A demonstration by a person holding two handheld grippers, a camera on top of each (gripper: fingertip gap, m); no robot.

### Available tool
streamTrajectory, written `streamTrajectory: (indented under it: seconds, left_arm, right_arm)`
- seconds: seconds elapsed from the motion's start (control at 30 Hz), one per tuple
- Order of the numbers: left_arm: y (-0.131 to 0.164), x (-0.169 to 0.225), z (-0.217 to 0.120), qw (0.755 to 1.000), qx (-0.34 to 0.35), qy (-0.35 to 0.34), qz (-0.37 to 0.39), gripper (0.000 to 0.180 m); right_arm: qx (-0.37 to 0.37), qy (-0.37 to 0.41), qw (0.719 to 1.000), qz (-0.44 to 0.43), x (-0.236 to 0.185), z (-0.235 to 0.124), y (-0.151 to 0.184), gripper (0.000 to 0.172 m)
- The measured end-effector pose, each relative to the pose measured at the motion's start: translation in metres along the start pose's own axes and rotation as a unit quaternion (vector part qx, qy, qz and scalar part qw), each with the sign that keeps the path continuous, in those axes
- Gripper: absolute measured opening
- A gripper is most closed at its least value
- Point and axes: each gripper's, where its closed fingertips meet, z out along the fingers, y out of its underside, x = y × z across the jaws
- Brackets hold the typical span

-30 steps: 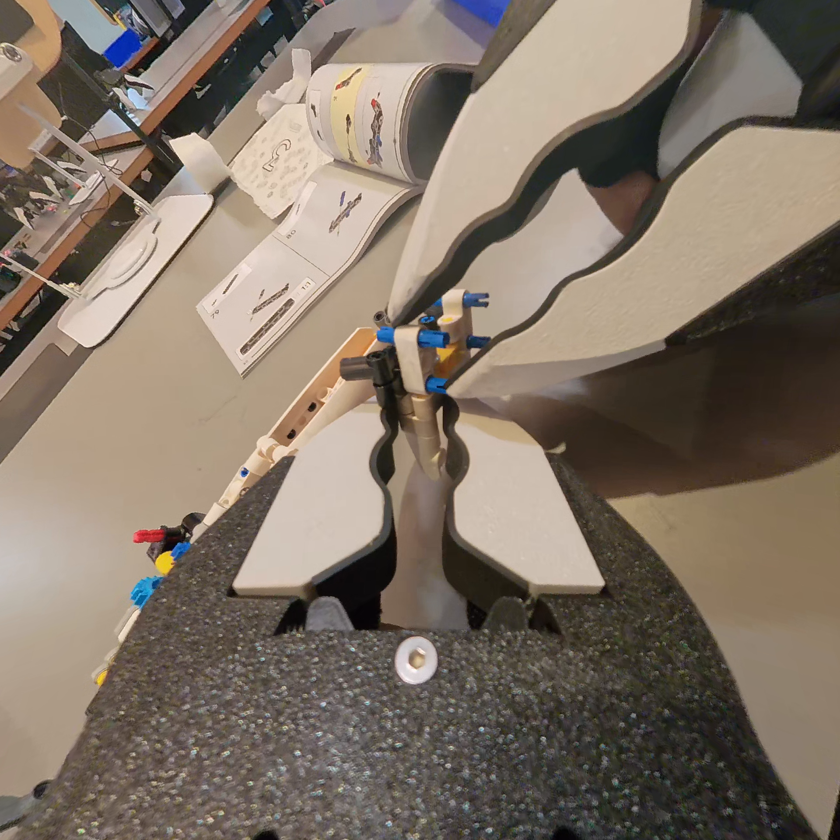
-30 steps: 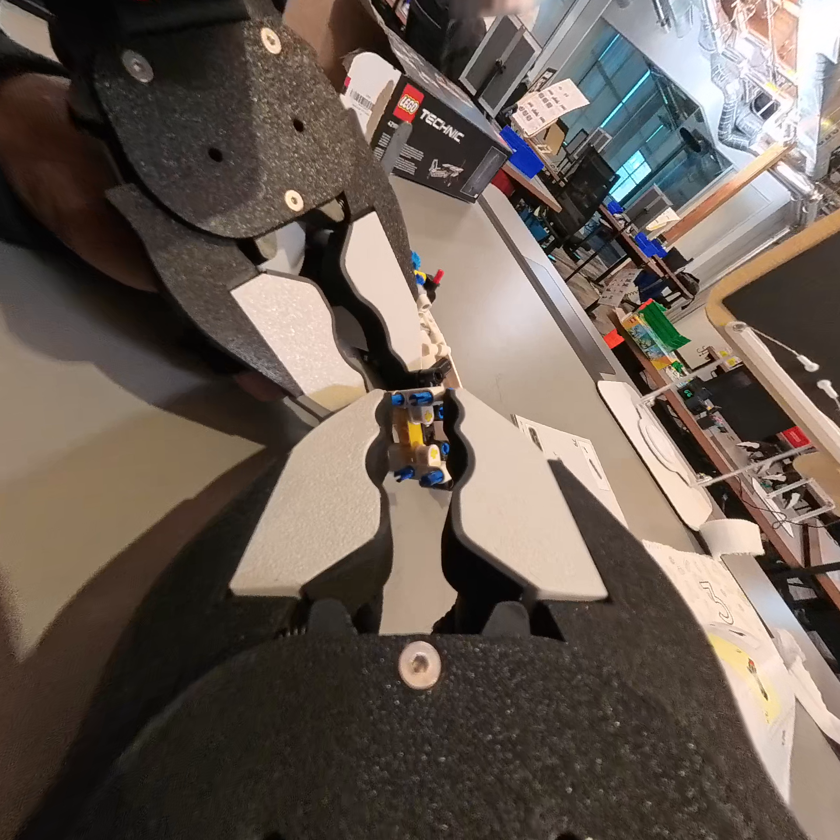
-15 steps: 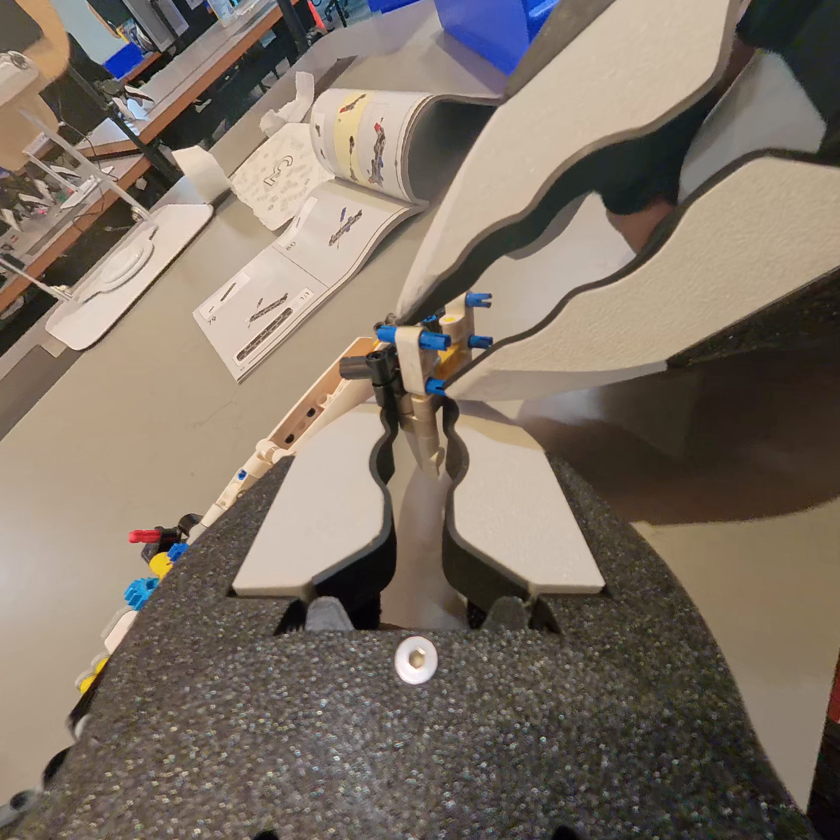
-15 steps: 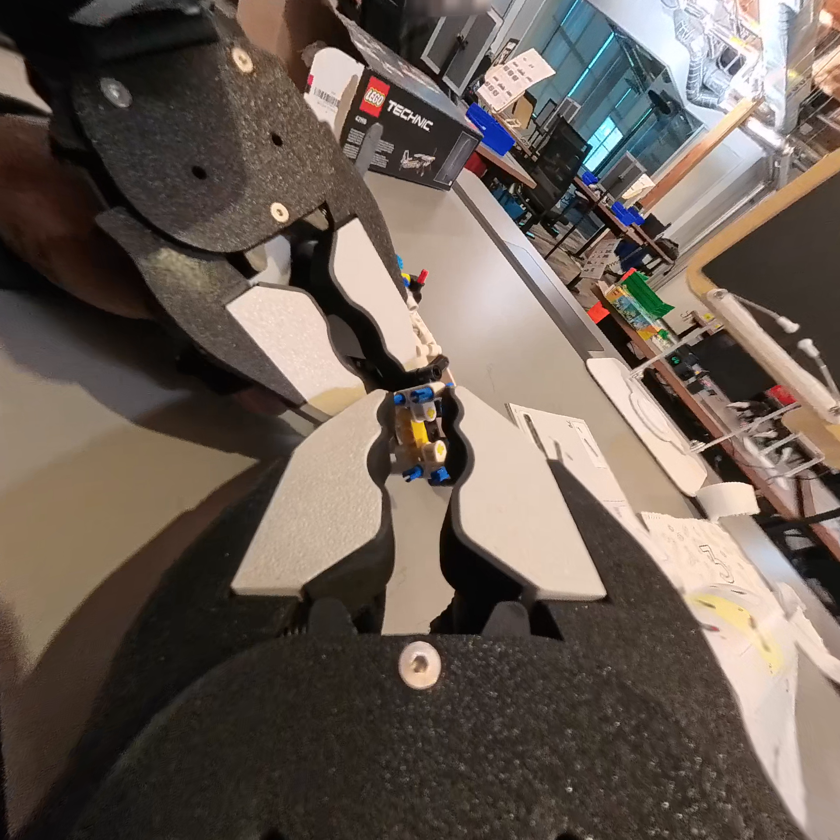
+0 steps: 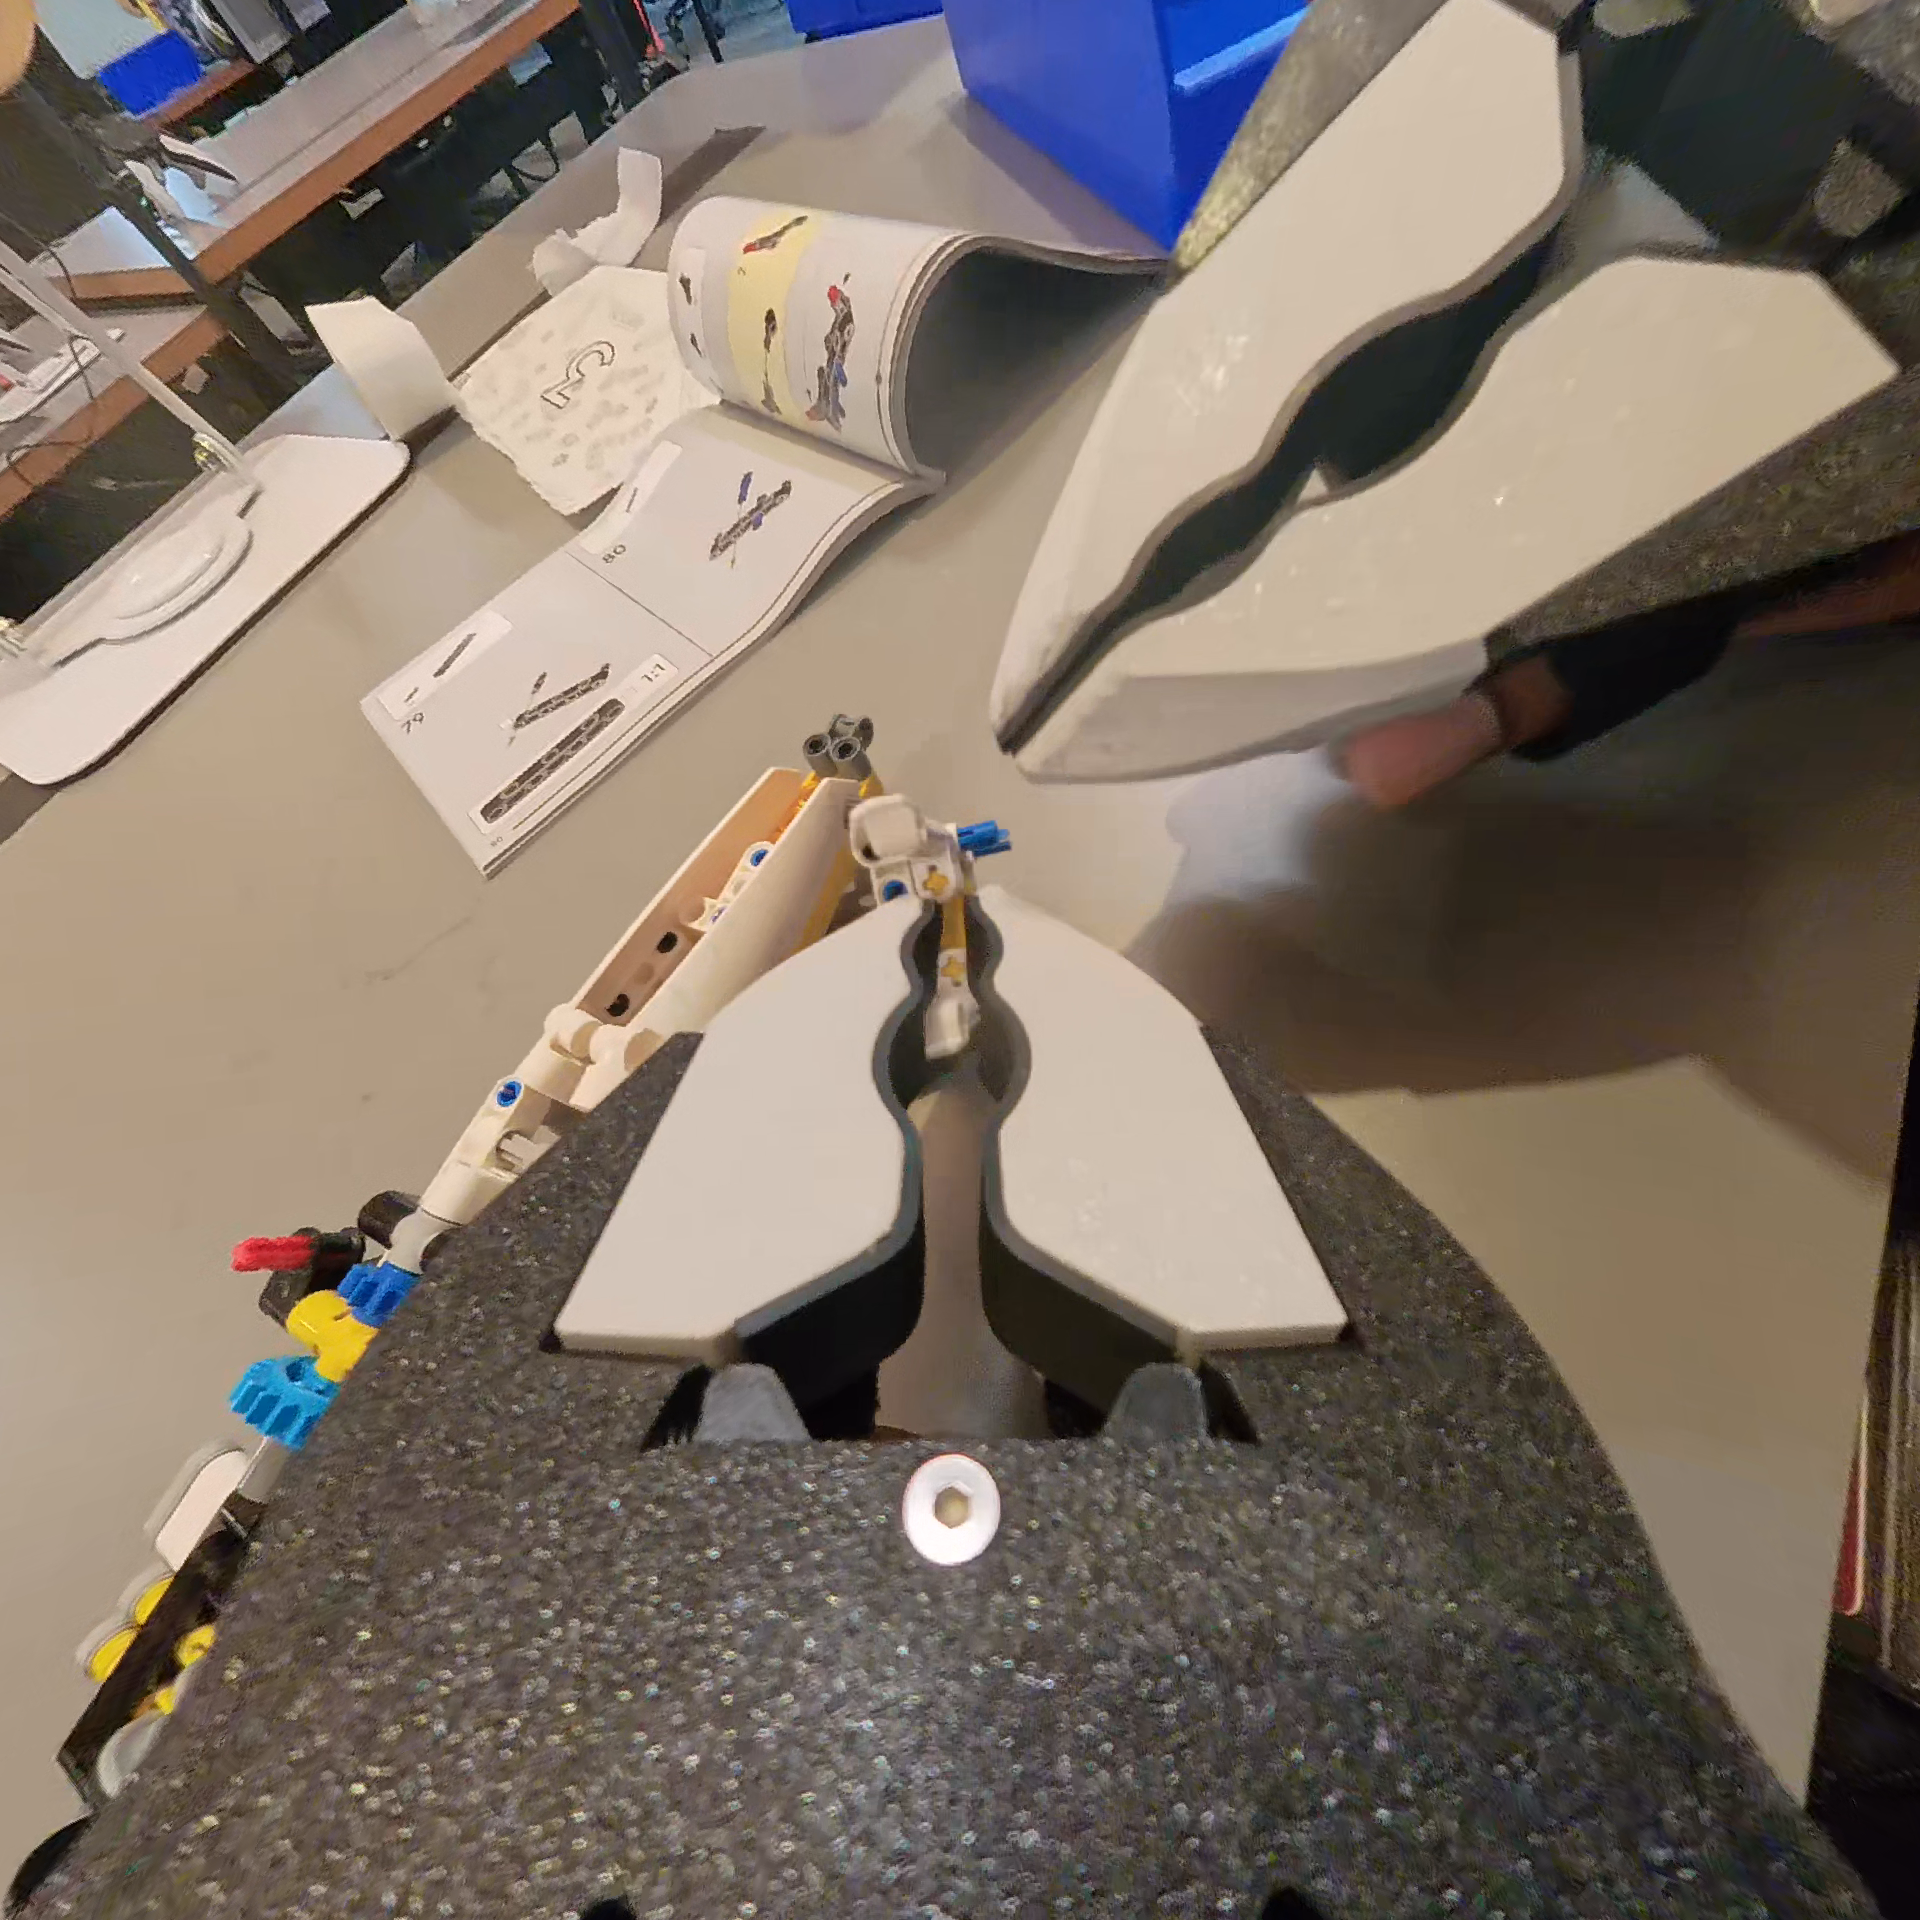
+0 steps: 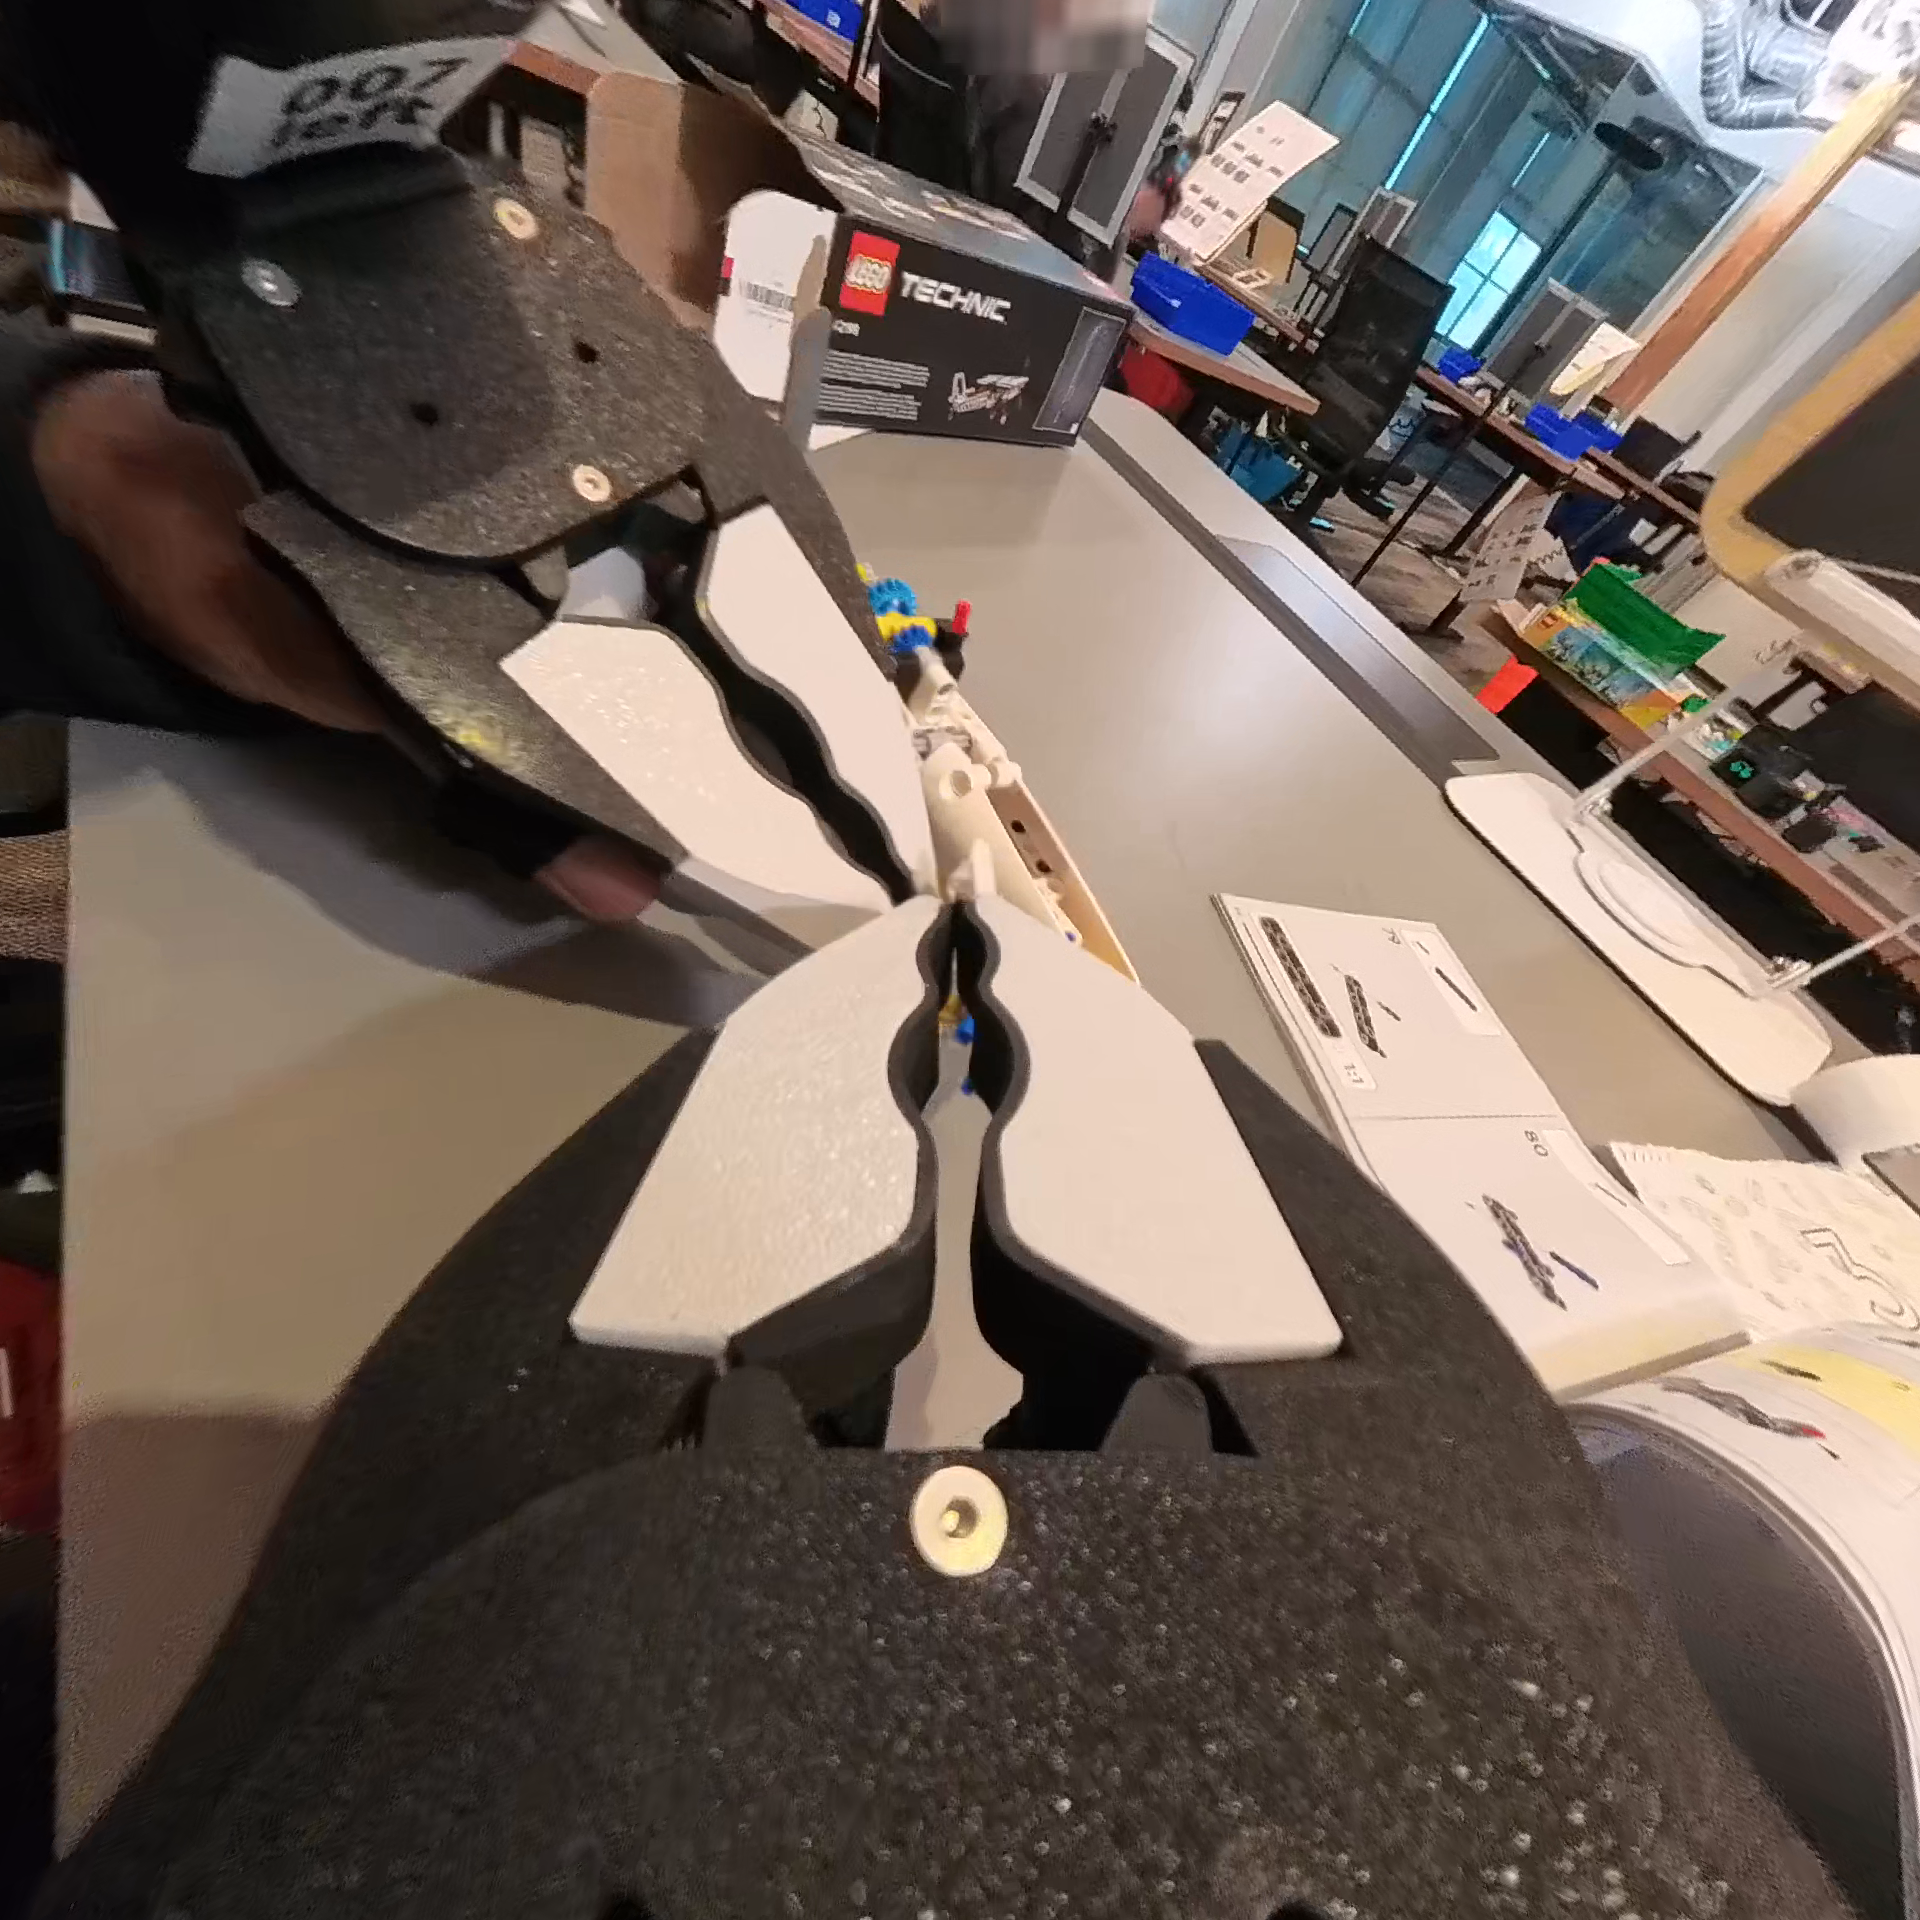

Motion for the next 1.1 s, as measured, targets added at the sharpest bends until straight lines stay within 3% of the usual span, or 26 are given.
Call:
streamTrajectory:
  seconds: [0.17,0.4,0.67,0.83,1.1]
  left_arm:
    - [0.002,-0.001,0.002,1.000,-0.010,-0.014,0.010,0.008]
    - [0.002,-0.004,0.002,1.000,-0.014,-0.025,0.005,0.012]
    - [0.000,-0.010,0.002,0.998,-0.048,-0.039,0.007,0.027]
    - [0.003,-0.016,0.006,0.994,-0.088,-0.046,0.046,0.035]
    - [0.005,-0.021,0.009,0.985,-0.141,0.002,0.097,0.036]
  right_arm:
    - [0.015,0.006,1.000,0.011,0.009,-0.004,0.001,0.004]
    - [0.043,-0.007,0.994,0.096,0.021,-0.007,0.001,0.016]
    - [0.036,0.001,0.996,0.077,0.021,-0.008,0.004,0.016]
    - [0.044,0.000,0.996,0.081,0.022,-0.011,0.003,0.015]
    - [0.056,-0.010,0.995,0.086,0.022,-0.017,0.002,0.015]
